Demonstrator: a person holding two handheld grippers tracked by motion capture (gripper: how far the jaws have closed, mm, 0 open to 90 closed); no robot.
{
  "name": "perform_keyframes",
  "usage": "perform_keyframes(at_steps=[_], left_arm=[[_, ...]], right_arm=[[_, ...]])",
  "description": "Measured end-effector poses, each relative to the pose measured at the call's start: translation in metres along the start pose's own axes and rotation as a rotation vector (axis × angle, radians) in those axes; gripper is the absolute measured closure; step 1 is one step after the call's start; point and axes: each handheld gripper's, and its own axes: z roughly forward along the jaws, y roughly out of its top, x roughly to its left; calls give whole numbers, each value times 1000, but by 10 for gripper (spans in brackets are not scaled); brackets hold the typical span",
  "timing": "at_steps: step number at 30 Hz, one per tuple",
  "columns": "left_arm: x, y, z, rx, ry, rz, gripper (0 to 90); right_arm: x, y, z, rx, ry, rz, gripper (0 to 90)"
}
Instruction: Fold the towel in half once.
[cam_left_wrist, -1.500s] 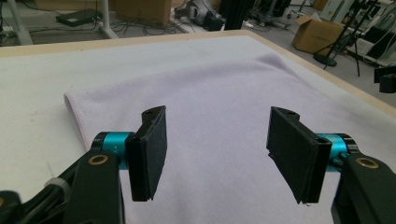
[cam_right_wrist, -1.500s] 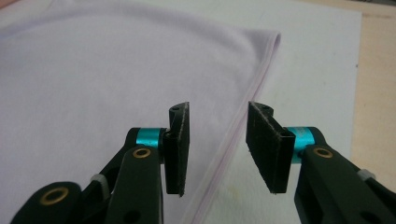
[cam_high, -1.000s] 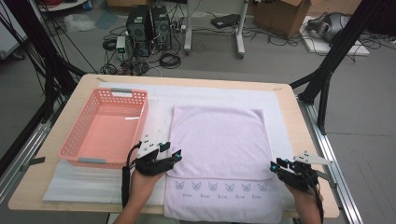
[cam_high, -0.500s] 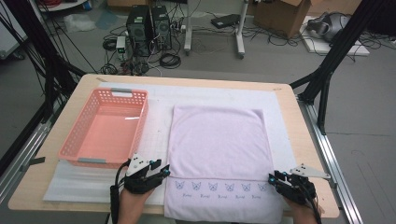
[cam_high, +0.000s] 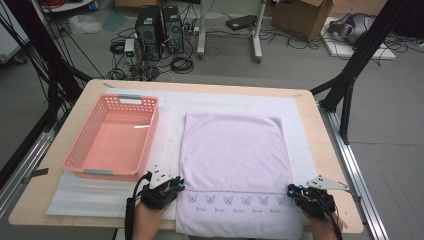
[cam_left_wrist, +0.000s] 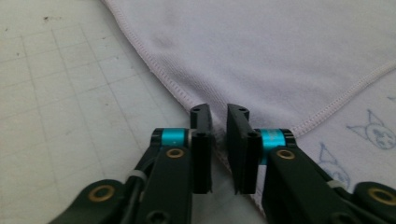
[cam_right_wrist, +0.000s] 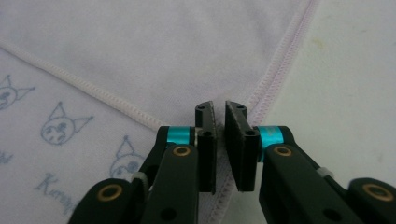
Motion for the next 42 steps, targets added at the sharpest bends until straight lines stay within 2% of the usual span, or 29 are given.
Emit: perform_keyframes(at_steps=[7,17,27,35,42], left_arm=[[2,0,-2,-19,-10,-16,865],[3,2,-11,-67,-48,-62,874],[1,1,-26,-103,-93,-109,875],[-8,-6,-42,-114,-110,-102,875],[-19,-17,-53,-110,-130,-78,875]], right_arm=[[2,1,0,8,-7,-16,863],[-1,0,-2,-13,19,6,874],[2,0,-20,-55,31,4,875],[7,-5,-35,-57,44,1,876],[14,-19,-52,-53,60,11,876]])
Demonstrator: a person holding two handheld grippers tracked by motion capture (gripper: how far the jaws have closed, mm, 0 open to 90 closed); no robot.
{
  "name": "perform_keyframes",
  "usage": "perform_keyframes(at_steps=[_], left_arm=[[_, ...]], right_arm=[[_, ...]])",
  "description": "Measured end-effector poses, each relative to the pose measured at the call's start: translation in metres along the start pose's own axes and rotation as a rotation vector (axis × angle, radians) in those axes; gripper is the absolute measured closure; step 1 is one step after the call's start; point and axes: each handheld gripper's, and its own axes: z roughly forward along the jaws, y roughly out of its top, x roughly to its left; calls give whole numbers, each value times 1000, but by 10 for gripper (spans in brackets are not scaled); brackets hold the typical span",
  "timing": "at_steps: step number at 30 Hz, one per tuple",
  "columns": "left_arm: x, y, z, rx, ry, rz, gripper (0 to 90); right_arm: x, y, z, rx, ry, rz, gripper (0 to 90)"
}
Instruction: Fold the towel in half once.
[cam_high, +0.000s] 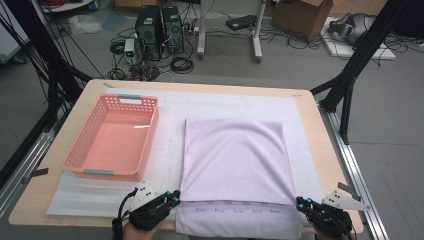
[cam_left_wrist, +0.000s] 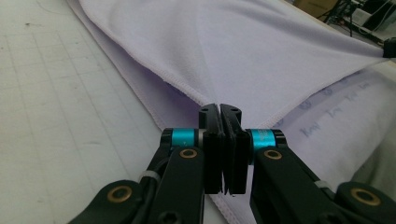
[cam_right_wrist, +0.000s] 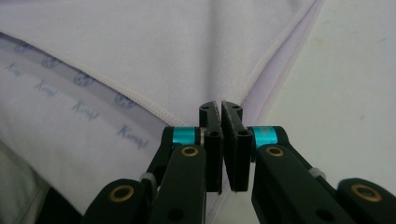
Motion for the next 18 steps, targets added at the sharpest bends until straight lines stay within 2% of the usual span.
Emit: perform_keyframes(at_steps=[6,13,18], left_arm=[[-7,-7,-6,10,-7,12,875],[-16,-17,-21,10,-25,8,876],[-24,-24,-30,18,-37,27,875]], right_arm=[[4,-12,-7,20,3,-13,876],[13,-22,-20,15,24,-18,876],[20,-31,-28,31,33,-19,876]])
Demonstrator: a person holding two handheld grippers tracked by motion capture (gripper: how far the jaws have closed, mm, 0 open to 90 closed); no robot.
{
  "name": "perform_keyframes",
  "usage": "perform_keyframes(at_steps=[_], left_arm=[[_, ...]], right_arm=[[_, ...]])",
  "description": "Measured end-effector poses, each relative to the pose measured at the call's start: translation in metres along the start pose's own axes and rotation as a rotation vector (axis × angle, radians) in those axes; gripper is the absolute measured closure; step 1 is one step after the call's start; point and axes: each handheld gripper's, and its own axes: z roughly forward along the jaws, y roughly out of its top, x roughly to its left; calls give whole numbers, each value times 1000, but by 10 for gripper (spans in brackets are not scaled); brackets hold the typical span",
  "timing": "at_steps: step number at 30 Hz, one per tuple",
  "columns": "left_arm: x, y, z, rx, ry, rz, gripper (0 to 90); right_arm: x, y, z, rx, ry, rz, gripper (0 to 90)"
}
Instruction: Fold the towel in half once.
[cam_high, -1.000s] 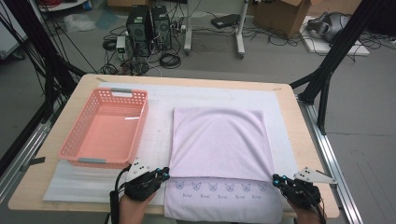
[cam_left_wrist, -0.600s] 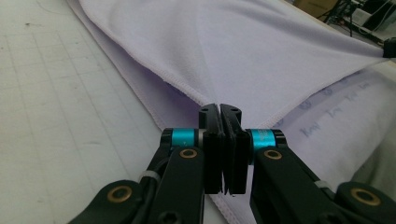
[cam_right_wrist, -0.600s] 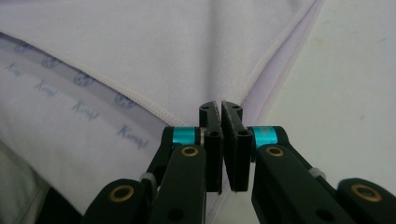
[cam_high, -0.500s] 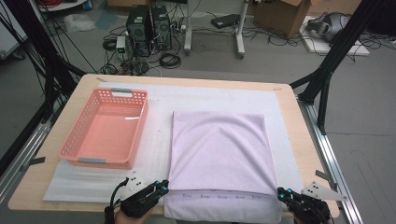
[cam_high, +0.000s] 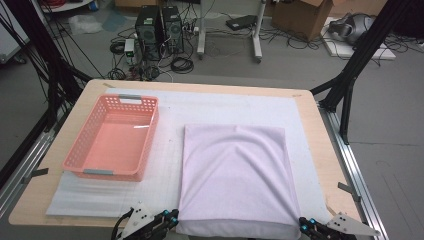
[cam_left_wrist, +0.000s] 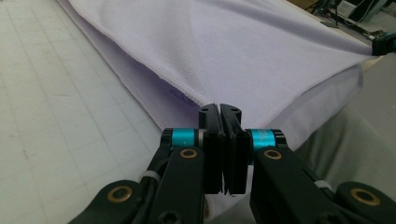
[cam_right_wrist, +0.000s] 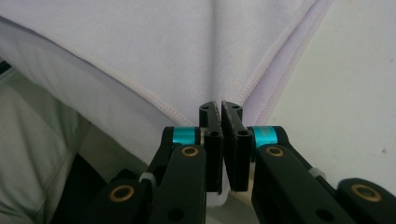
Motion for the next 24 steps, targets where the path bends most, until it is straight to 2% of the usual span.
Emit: perform_keyframes(at_steps=[5,6,8,9,11,14,17,19,24], left_arm=[[-1,-4,2,16,-8,6,866],[0,-3,5,17,-10,-1,815],[5,2,10,5,0,-38,624],[8,5,11,-10,8,-38,579],[15,10,16,-26,30,-43,521],[28,21,29,-23,45,-50,536],[42,32,42,-41,44,-87,541],[47,38,50,-27,57,-78,548],[57,45,75,44,68,-76,580]], right_arm=[[3,-4,-4,-2,-4,-7,875],[3,-4,-2,2,-6,-7,873],[1,-2,0,0,-10,10,812],[-1,0,0,-14,-12,23,718],[-6,5,0,-47,-23,47,695],[-15,15,7,-53,-58,50,702],[-24,25,17,-64,-64,74,697],[-29,32,23,-71,-73,75,703],[-34,45,52,-20,-78,67,722]])
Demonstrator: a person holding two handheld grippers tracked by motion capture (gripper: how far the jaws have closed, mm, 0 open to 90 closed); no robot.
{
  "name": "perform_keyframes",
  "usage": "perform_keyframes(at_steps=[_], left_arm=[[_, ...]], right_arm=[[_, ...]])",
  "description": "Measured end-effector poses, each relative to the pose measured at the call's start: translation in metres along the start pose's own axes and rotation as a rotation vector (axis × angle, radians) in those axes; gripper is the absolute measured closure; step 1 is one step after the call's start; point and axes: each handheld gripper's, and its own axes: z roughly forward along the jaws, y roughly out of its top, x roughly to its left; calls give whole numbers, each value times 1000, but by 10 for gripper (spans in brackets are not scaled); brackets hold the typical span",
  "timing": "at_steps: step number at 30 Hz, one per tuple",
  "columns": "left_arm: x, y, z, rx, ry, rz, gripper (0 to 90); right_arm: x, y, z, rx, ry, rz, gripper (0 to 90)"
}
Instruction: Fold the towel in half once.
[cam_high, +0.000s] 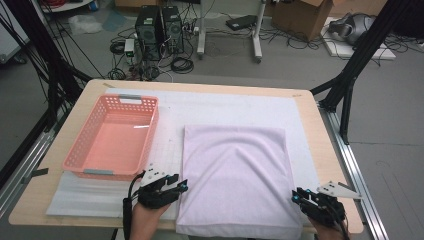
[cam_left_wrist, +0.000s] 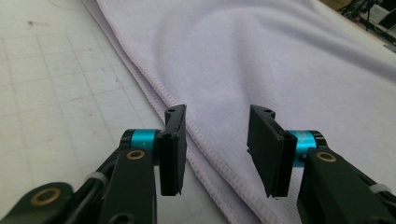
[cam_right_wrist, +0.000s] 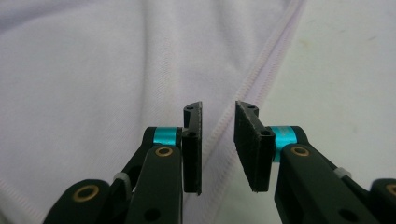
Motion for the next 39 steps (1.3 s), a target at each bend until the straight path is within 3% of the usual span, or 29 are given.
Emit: perform_keyframes(at_steps=[4,5,7,9,11,18,31,37,39], left_arm=[[-4,-1,11,61,9,23,633],[-6,-2,12,66,24,48,651],[-10,-3,13,73,46,81,763],[-12,-3,13,72,61,90,850],[-13,-3,12,74,63,80,866],[-12,-4,-9,30,-3,52,872],[-20,-17,-43,21,-94,49,871],[-30,-25,-54,31,-145,80,872],[-31,-27,-56,33,-144,98,871]], right_arm=[[2,3,18,40,-5,0,722],[2,3,21,49,-9,-1,727],[1,2,23,44,-9,5,797],[1,2,22,47,4,-3,859],[2,2,21,45,-4,-19,868],[-5,-2,-1,17,12,5,872],[2,-19,-37,12,46,-6,872],[6,-27,-51,19,57,-11,874],[6,-31,-54,27,65,-12,873]])
